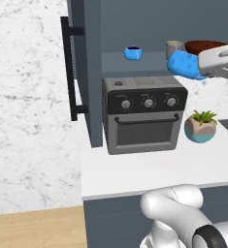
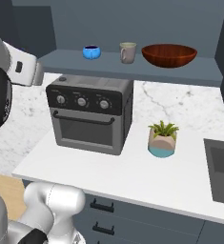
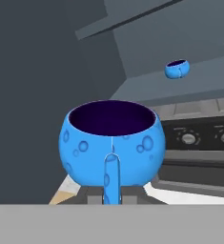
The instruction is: Gather all objects into one cabinet and sort the glasses and bowls to opposite sides.
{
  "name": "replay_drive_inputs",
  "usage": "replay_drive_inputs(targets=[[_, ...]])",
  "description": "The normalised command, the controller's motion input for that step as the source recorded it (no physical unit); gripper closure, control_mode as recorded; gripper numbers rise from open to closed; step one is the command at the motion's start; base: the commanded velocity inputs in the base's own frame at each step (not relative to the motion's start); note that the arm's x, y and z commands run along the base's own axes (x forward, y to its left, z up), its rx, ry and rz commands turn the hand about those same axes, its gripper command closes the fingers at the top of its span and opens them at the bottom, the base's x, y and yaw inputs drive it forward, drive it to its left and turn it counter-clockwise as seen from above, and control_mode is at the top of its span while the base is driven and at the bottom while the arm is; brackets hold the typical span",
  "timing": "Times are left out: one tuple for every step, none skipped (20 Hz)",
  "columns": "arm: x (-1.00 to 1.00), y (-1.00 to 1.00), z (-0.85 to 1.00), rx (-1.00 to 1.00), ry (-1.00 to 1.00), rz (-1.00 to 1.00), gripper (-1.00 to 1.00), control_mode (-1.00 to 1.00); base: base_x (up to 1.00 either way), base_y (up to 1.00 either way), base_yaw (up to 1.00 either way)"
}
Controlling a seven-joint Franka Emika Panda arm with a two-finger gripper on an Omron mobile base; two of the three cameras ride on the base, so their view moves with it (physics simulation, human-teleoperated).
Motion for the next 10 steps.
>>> replay_drive_inputs(targets=[[0.64,-0.11,0.00,-0.02,0.00,0.00,1.00,-1.00,0.00,0.00,0.00],[0.60,-0.09,0.00,-0.07,0.00,0.00,1.00,-1.00,0.00,0.00,0.00],[0.54,-0.02,0.00,-0.11,0.00,0.00,1.00,-1.00,0.00,0.00,0.00],[0.46,0.00,0.00,-0.15,-0.01,0.00,1.00,-1.00,0.00,0.00,0.00],[0.39,0.00,0.00,-0.21,-0.01,0.00,1.00,-1.00,0.00,0.00,0.00],[0.38,0.00,0.00,-0.22,-0.03,-0.01,1.00,-1.00,0.00,0.00,0.00],[0.35,0.00,-0.06,-0.24,-0.05,-0.01,1.00,-1.00,0.00,0.00,0.00],[0.27,0.00,-0.05,-0.26,-0.10,-0.01,1.00,-1.00,0.00,0.00,0.00],[0.30,0.00,-0.01,-0.27,-0.11,-0.01,1.00,-1.00,0.00,0.00,0.00],[0.35,0.00,0.00,-0.23,-0.15,-0.02,1.00,-1.00,0.00,0.00,0.00]])
